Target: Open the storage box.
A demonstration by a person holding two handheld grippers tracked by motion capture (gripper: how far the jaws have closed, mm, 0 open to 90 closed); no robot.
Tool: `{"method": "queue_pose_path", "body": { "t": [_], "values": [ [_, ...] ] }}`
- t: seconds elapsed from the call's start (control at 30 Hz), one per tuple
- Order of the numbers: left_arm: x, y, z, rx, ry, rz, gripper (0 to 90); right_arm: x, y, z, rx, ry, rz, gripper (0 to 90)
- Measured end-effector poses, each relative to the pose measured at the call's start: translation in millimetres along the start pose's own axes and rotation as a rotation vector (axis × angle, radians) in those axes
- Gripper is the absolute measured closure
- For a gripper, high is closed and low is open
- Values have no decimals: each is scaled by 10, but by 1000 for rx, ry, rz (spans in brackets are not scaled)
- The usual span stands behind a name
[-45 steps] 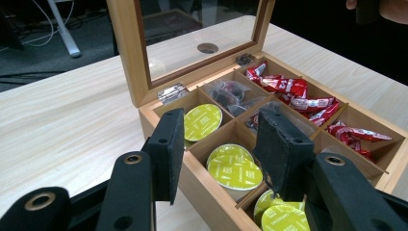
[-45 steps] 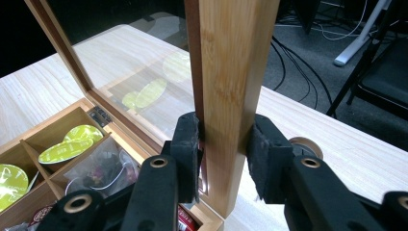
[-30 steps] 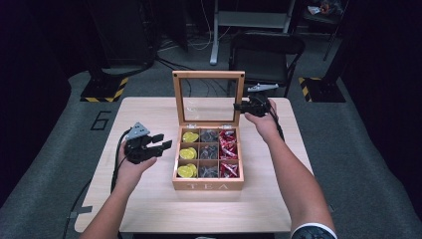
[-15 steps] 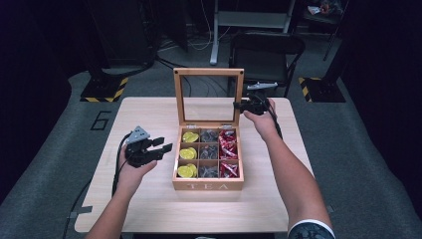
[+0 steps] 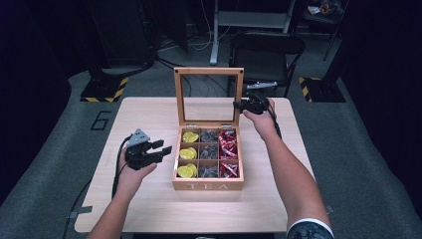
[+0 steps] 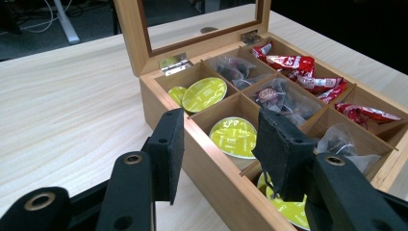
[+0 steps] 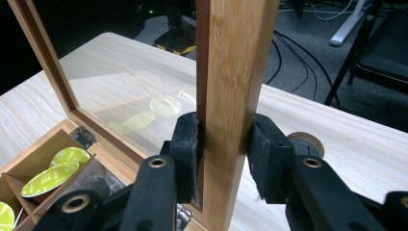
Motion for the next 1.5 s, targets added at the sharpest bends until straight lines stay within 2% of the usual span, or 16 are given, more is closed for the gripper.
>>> {"method": "queue_pose_path", "body": {
  "t": [0.07,0.17,0.3,0.53,0.63,0.73,0.9,1.13,1.17,1.3,1.47,1.5],
  "values": [
    [-7,-16,-1,2,5,0,533,4,-2,6,-2,-8,0,646],
    [-4,-31,0,3,0,7,532,7,-14,14,-4,-3,9,571],
    [-3,-46,3,7,-2,7,523,67,-11,16,-4,-5,-5,537],
    [-3,-73,10,31,5,4,504,190,-42,-30,-6,-13,-8,528],
    [7,-76,8,41,9,-2,493,279,-111,-57,-25,-11,-8,514],
    [12,-84,9,46,11,-3,481,327,-169,-40,-23,-3,-6,505],
    [14,-92,17,51,14,-2,473,389,-278,46,19,-7,16,495],
    [14,-134,46,58,21,6,467,514,-391,248,62,19,11,467],
    [15,-135,49,58,23,5,467,529,-410,272,81,23,14,464],
    [24,-138,55,59,27,3,466,584,-496,395,92,49,20,457],
    [26,-146,54,65,31,1,465,644,-609,483,95,54,27,454],
    [29,-149,55,66,29,2,466,654,-636,496,107,57,29,454]
  ]
}}
Point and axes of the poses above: each handheld gripper's, and its own axes: x roughly backward along the jaws, y roughly out of its top, z roughly to its left, the point moved 7 cm from there along -x, roughly forward along the jaws, and after that the axes turned 12 degrees about -x, right-handed, at the moved point
